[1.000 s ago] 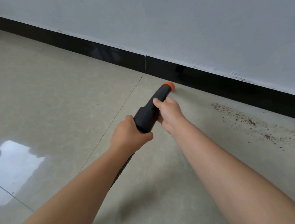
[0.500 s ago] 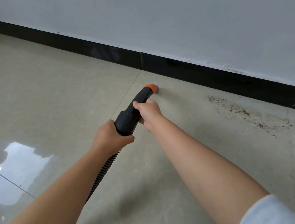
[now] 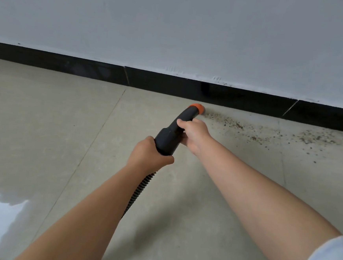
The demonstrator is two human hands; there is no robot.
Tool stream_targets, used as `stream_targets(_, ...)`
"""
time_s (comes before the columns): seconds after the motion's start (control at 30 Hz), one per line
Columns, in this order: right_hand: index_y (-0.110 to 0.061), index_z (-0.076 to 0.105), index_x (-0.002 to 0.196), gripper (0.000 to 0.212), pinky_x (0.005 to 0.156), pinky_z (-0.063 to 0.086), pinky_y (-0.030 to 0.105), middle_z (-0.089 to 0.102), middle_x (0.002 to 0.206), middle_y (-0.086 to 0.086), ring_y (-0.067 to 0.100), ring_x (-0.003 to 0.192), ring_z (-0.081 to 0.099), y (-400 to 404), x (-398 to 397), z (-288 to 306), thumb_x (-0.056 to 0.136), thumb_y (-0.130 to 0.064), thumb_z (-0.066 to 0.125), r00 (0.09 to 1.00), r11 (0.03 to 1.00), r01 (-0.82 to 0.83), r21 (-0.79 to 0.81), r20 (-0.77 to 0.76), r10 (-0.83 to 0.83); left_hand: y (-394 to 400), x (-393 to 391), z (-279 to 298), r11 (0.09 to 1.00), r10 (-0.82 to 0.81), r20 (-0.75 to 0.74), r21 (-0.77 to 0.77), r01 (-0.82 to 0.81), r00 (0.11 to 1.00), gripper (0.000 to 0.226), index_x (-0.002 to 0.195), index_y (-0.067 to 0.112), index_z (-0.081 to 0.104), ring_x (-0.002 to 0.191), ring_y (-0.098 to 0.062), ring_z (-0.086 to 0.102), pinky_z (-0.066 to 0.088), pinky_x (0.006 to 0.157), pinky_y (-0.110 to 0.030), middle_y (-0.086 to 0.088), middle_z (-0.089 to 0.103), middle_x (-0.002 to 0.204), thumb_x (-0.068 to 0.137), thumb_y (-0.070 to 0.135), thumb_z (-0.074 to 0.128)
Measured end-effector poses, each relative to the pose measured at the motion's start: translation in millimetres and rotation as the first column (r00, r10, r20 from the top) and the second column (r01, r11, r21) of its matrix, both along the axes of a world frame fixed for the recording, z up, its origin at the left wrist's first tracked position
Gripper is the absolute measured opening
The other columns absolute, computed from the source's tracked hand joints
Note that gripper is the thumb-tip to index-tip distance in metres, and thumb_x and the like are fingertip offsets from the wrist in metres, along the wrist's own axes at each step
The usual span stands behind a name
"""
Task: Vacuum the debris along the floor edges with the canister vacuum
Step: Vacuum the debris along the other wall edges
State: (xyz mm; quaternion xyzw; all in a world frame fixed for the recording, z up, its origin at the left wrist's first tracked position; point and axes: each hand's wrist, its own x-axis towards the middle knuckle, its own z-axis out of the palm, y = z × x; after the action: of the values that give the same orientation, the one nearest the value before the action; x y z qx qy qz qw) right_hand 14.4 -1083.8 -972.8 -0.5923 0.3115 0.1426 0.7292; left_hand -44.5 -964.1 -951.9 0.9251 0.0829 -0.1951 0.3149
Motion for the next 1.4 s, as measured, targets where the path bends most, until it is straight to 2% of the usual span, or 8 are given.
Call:
stream_targets(0.33, -0.005, 0.043, 0.131, 0.046, 0.094, 0.049, 0.045, 0.053, 0.126, 0.013, 0.034, 0.115, 0.053, -57, -16, 0, 0.089, -0.009, 0.059, 0.988, 0.988, 0.155, 0.016, -0.032, -0.154, -47, 3, 2, 0.988, -0.153, -0.014, -0.02, 0.153, 0.988, 0.033, 0.089, 0.013, 0.046, 0.06, -0.007, 0.048, 0.036, 0.047, -0.021, 0.004, 0.05, 0.072, 0.07, 0.025, 0.07)
stream_targets(0.5, -0.006, 0.041, 0.133, 0.049, 0.093, 0.05, 0.045, 0.052, 0.128, 0.014, 0.034, 0.114, 0.054, -86, -28, 2, 0.088, -0.009, 0.06, 0.972, 0.973, 0.229, -0.003, -0.048, -0.229, -74, 2, 0, 0.976, -0.212, -0.027, -0.045, 0.211, 0.977, 0.035, 0.091, 0.014, 0.047, 0.061, -0.009, 0.05, 0.04, 0.05, -0.022, 0.004, 0.051, 0.074, 0.069, 0.026, 0.071)
stream_targets(0.7, -0.005, 0.041, 0.134, 0.05, 0.091, 0.05, 0.043, 0.052, 0.127, 0.015, 0.035, 0.115, 0.053, -130, -41, 8, 0.088, -0.007, 0.06, 0.946, 0.948, 0.318, -0.015, -0.062, -0.319, -116, 0, -1, 0.954, -0.293, -0.019, -0.065, 0.291, 0.956, 0.035, 0.092, 0.013, 0.047, 0.059, -0.007, 0.048, 0.037, 0.047, -0.02, 0.005, 0.049, 0.072, 0.07, 0.027, 0.071)
stream_targets(0.97, -0.003, 0.042, 0.132, 0.047, 0.088, 0.05, 0.043, 0.053, 0.127, 0.016, 0.034, 0.114, 0.053, -181, -57, 9, 0.088, -0.005, 0.06, 0.912, 0.914, 0.404, -0.039, -0.06, -0.405, -168, -8, -5, 0.929, -0.357, -0.025, -0.112, 0.352, 0.934, 0.038, 0.094, 0.014, 0.047, 0.061, -0.008, 0.049, 0.043, 0.053, -0.023, 0.005, 0.048, 0.074, 0.069, 0.029, 0.071)
stream_targets(1.03, -0.003, 0.044, 0.129, 0.044, 0.085, 0.05, 0.042, 0.054, 0.126, 0.016, 0.034, 0.113, 0.054, -187, -60, 9, 0.088, -0.004, 0.059, 0.913, 0.915, 0.402, -0.035, -0.051, -0.404, -173, -11, -6, 0.928, -0.354, -0.02, -0.126, 0.349, 0.935, 0.037, 0.094, 0.014, 0.046, 0.061, -0.008, 0.049, 0.042, 0.052, -0.023, 0.005, 0.048, 0.074, 0.069, 0.028, 0.071)
stream_targets(1.2, -0.006, 0.046, 0.128, 0.04, 0.092, 0.05, 0.042, 0.056, 0.119, 0.011, 0.032, 0.113, 0.055, -177, -57, 10, 0.09, -0.007, 0.058, 0.937, 0.936, 0.348, -0.058, -0.02, -0.349, -162, -13, -6, 0.942, -0.312, 0.012, -0.127, 0.311, 0.95, 0.037, 0.093, 0.014, 0.045, 0.062, -0.009, 0.05, 0.041, 0.05, -0.022, 0.005, 0.05, 0.075, 0.07, 0.029, 0.07)
stream_targets(1.4, -0.007, 0.046, 0.129, 0.042, 0.092, 0.05, 0.045, 0.057, 0.123, 0.012, 0.032, 0.111, 0.056, -115, -27, 12, 0.089, -0.009, 0.059, 0.978, 0.979, 0.202, -0.031, 0.066, -0.2, -106, -7, 1, 0.987, -0.145, 0.073, -0.062, 0.15, 0.987, 0.036, 0.092, 0.011, 0.046, 0.06, -0.009, 0.05, 0.039, 0.048, -0.023, 0.003, 0.051, 0.075, 0.071, 0.028, 0.071)
